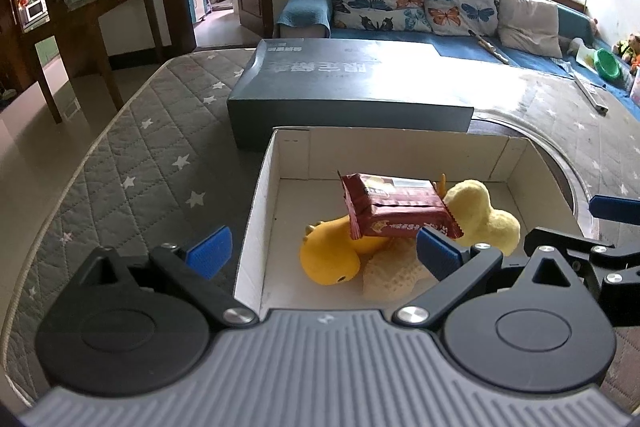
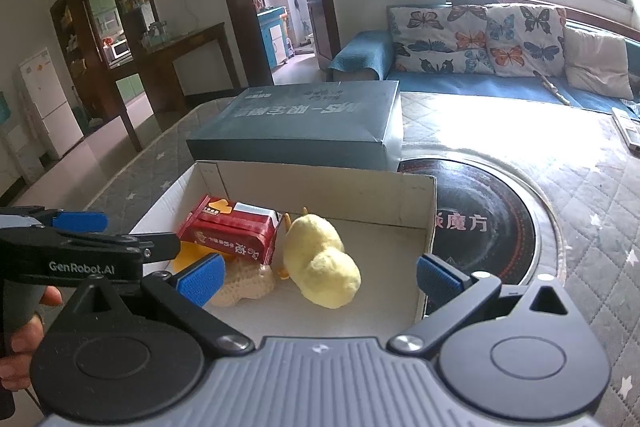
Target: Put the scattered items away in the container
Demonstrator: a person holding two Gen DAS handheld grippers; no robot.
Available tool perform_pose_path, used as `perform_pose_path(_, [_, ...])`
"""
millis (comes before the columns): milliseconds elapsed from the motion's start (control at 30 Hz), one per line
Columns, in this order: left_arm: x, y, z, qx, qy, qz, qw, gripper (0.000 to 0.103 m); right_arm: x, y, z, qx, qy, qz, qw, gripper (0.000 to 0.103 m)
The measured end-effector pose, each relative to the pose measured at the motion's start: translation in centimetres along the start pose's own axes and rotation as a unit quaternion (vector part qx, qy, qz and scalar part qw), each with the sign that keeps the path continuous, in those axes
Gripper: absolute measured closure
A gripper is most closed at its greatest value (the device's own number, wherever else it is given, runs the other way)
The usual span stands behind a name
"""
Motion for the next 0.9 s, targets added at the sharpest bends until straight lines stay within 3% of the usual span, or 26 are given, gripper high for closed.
perform_pose_path(400, [0.9,0.5,0.6,0.001,0.009,-0.004,1.0,0.003,-0.1,0.7,0.4,-0.004,-0.001,0.002,1.0,0.0])
perform_pose_path(900, [3.4,2.7,2.7,-0.003,0.032,-0.025,0.9992,0.003,-1.9,4.1,1.7,-0.019,-0.014,0.003,1.0,0.0])
Point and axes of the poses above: each gripper's, at about its wrist camera, not at the fingertips, and z roughly the way its jaws point, x to its left, y to its top, the point moved 5 cm from there along z, roughly the way its jaws point, and after that the axes turned 10 degrees about -x, right-handed, at the moved point
